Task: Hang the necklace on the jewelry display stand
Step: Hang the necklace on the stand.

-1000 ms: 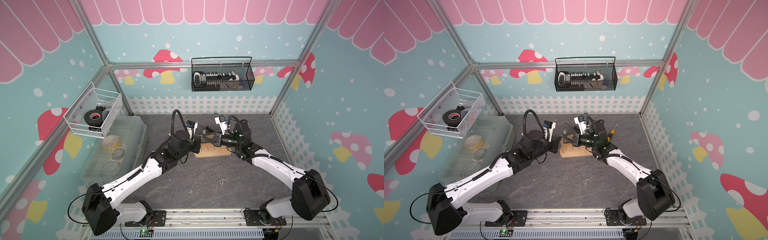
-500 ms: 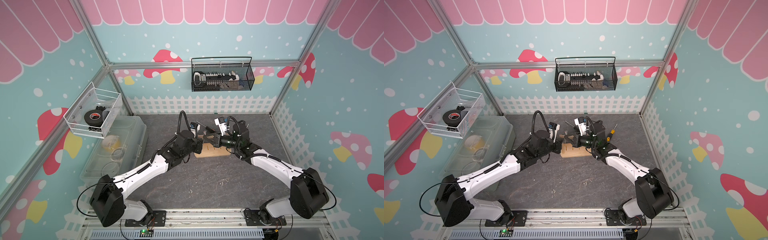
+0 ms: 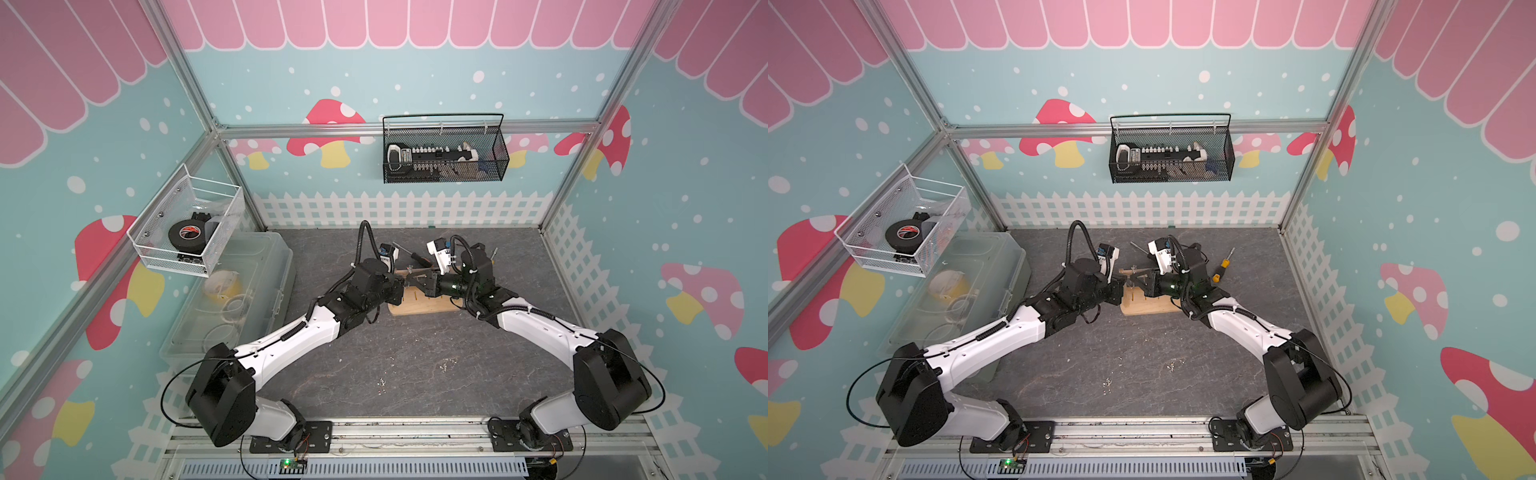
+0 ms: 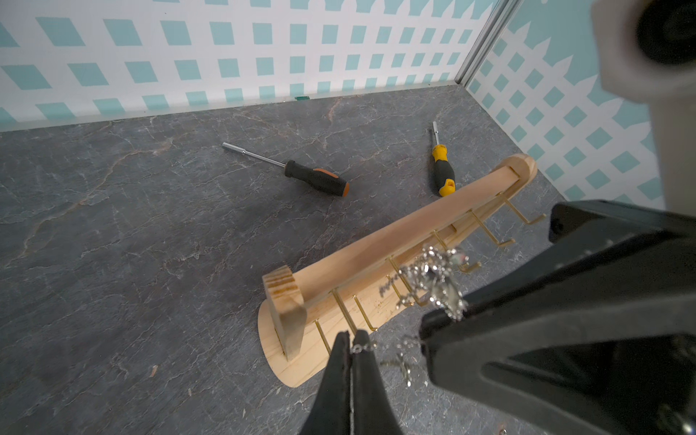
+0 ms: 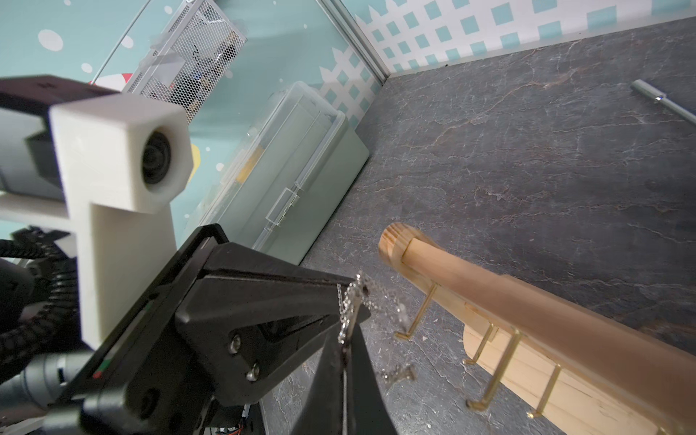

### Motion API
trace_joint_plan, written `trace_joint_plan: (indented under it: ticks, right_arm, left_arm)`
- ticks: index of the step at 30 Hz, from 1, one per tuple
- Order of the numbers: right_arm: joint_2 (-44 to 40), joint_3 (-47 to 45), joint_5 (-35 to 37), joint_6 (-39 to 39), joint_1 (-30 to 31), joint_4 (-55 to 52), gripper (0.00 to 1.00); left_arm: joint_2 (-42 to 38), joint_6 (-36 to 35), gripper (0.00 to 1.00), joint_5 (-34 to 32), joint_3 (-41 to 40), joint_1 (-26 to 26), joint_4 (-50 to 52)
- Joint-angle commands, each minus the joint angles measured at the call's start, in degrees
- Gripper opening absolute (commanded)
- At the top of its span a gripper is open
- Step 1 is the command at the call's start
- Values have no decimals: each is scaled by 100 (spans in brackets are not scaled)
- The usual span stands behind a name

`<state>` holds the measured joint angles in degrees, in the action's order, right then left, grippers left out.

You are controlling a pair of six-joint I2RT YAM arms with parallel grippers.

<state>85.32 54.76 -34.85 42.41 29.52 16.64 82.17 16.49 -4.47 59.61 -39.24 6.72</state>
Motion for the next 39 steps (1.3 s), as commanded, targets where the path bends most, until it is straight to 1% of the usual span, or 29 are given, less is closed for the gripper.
trace_joint_plan:
  ticks: [1, 12, 26, 28, 31, 39]
  right_arm:
    - [82, -94, 166, -100, -22, -3, 3]
    - [187, -51, 300, -202, -17, -72, 4]
    - [319, 155, 448, -478, 9, -469, 7]
    - [306, 156, 470, -514, 9, -524, 10]
    - [284, 167, 536, -587, 14, -677, 20]
    - [98, 141, 558, -704, 16, -804, 20]
  left_arm:
    - [72, 43, 0, 39, 66, 64, -108]
    - [141, 31, 0, 34, 85, 127, -92]
    - [299, 21, 0, 109, 170, 125, -28]
    - [308, 19, 0, 103, 163, 125, -23]
    - [326, 21, 0, 85, 164, 126, -18]
    - [394, 5, 0, 71, 191, 129, -4]
